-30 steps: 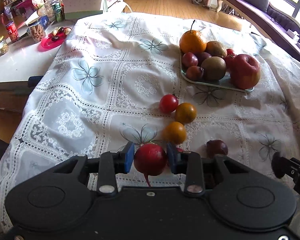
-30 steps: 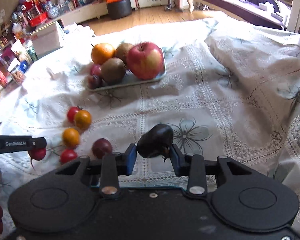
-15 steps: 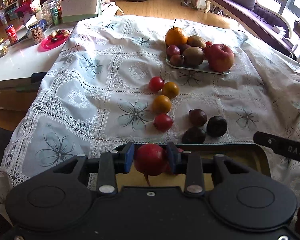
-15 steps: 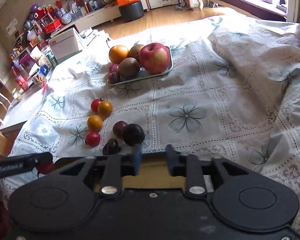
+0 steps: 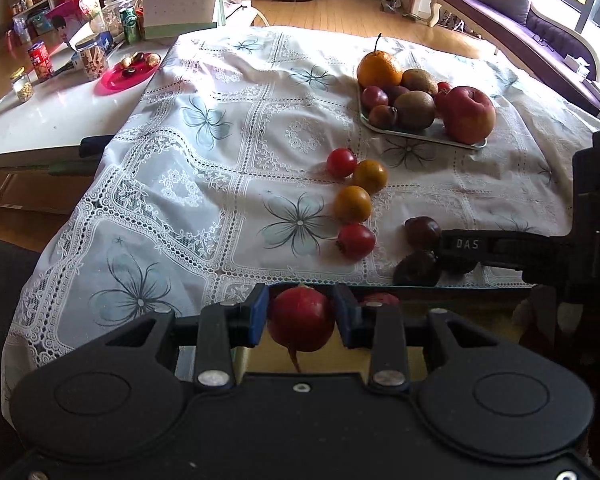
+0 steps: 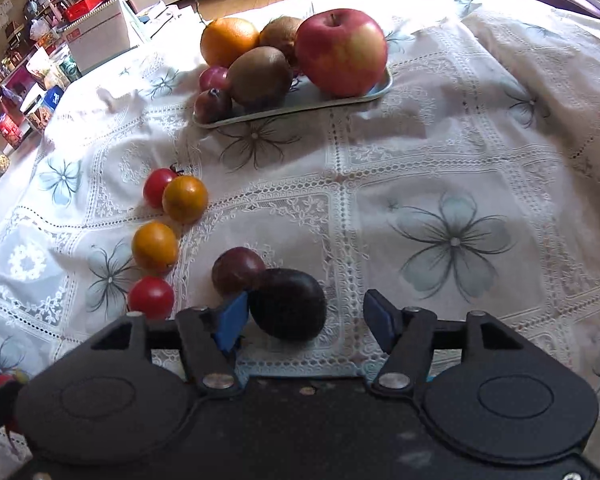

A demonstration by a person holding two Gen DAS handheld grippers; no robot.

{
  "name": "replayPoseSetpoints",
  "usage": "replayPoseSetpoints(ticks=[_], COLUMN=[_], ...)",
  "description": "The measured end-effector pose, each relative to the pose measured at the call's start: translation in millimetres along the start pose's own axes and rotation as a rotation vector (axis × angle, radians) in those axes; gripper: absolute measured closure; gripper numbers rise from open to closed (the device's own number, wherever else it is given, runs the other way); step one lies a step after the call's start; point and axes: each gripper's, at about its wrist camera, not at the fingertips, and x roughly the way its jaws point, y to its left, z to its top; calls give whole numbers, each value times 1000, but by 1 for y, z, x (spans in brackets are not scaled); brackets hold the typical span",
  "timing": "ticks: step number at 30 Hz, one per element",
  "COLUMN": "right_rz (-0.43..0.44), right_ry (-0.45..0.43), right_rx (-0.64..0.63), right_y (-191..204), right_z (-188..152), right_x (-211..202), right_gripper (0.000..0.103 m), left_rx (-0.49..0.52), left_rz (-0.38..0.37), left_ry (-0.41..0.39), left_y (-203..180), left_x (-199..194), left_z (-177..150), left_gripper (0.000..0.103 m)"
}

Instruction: Organize fruits

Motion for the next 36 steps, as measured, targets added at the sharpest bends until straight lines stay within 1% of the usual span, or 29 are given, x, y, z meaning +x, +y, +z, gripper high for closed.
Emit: replayPoseSetpoints(ticks=[1, 2, 3, 5, 7, 9, 11, 16, 20, 23, 26, 28, 30, 34, 36], right_rz=[-6, 8, 27, 20, 3, 5, 27, 74, 86, 79, 86, 99, 94, 53, 33], right_ry=[-9, -25, -29, -37, -67, -100, -127, -165, -149, -125, -105, -87, -90, -117, -134], right_rx=[-6, -8, -8, -7, -10, -6, 3, -5, -23, -27, -31, -48, -57, -78, -86], right_y=[2, 3, 3, 2, -1, -8, -16, -39, -54, -61, -60, -55, -50, -44, -43], right_z=[-1, -2, -2, -2, -3, -5, -12, -45, -79, -104, -123, -125, -126, -127, -127], right_x=[1, 1, -2, -8, -20, -40, -63, -114, -135, -139, -137, -134, -132, -132, -134], right_gripper=[43, 57, 57, 57, 57, 57, 57, 57, 57, 57, 57, 57, 57, 57, 57], left_rx=[1, 4, 7, 15, 22, 28, 30, 37, 41, 48, 46, 48, 49, 43, 40], left_rz=[-3, -6, -7, -15, -26, -34, -41, -38, -16, 3, 17, 28, 29, 29, 21], left_ry=[4, 8, 12, 20, 24, 27, 29, 41, 54, 61, 66, 55, 48, 29, 34], left_y=[0, -1, -2, -4, -7, -10, -13, -21, -24, -26, -25, -24, -23, -21, -20], left_x=[0, -1, -1, -3, -6, -10, -14, -19, -17, -15, -12, -13, -13, -15, -15], left_z=[-2, -3, -5, -9, -13, -18, -24, -43, -56, -64, -68, -69, -69, -68, -68], left_gripper=[59, 59, 59, 59, 59, 59, 59, 59, 59, 59, 58, 58, 58, 58, 58])
